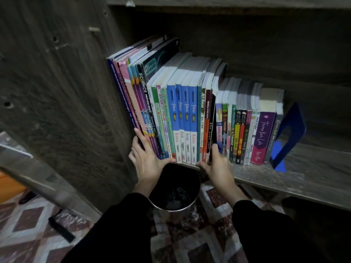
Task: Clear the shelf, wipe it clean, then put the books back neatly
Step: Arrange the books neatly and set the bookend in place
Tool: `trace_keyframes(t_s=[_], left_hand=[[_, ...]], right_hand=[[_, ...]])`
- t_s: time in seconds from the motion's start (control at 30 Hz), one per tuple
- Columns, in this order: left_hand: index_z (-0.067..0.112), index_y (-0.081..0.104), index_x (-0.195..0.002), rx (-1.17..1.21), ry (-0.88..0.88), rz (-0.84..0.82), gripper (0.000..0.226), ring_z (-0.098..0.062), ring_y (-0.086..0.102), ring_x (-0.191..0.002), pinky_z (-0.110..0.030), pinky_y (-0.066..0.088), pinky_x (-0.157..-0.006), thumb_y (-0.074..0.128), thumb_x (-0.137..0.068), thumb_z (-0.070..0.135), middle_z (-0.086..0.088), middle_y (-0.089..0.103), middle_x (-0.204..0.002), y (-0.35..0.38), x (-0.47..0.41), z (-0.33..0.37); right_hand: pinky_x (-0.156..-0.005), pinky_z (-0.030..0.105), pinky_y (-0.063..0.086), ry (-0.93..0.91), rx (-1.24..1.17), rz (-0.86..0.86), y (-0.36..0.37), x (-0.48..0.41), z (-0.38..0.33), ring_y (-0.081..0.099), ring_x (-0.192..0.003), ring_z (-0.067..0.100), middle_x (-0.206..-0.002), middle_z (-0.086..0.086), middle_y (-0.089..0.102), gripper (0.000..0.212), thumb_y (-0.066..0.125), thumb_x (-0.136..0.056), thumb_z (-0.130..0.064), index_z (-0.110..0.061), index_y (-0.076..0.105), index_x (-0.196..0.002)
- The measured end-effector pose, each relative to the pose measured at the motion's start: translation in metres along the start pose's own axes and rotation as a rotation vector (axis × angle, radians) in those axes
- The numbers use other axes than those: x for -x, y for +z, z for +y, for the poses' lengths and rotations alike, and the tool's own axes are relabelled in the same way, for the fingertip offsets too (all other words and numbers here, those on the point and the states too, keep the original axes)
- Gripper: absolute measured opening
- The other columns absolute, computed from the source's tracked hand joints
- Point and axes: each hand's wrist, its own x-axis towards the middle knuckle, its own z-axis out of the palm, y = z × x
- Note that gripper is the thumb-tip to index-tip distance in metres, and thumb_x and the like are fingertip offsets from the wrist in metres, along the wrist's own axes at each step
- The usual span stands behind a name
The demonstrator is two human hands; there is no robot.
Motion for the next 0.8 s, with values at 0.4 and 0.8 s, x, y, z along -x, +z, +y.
trace_keyframes(t_s=[0.4, 0.8], left_hand=[[0.006, 0.016, -0.148, 0.219, -0.304, 0.075, 0.096, -0.042, 0.031, -0.126, -0.046, 0.026, -0.104, 0.078, -0.075, 0.018, -0.023, 0.028, -0.139, -0.011, 0.034, 0.050], [0.028, -0.013, -0.151, 0.593, 0.000, -0.469, 0.094, -0.032, 0.035, -0.136, -0.043, 0.031, -0.110, 0.056, -0.090, 0.007, -0.009, 0.029, -0.154, 0.037, 0.072, 0.157]], right_hand=[[-0.050, 0.014, 0.039, 0.212, -0.268, 0.137, -0.032, 0.017, 0.010, 0.053, -0.062, 0.008, -0.074, -0.004, 0.058, 0.031, 0.067, -0.086, -0.009, -0.009, 0.053, -0.113], [-0.107, 0.047, 0.036, 0.372, -0.473, 0.306, -0.075, 0.002, 0.073, 0.043, -0.129, 0.031, -0.146, 0.013, 0.039, 0.100, 0.066, -0.074, 0.002, -0.021, 0.010, -0.152]])
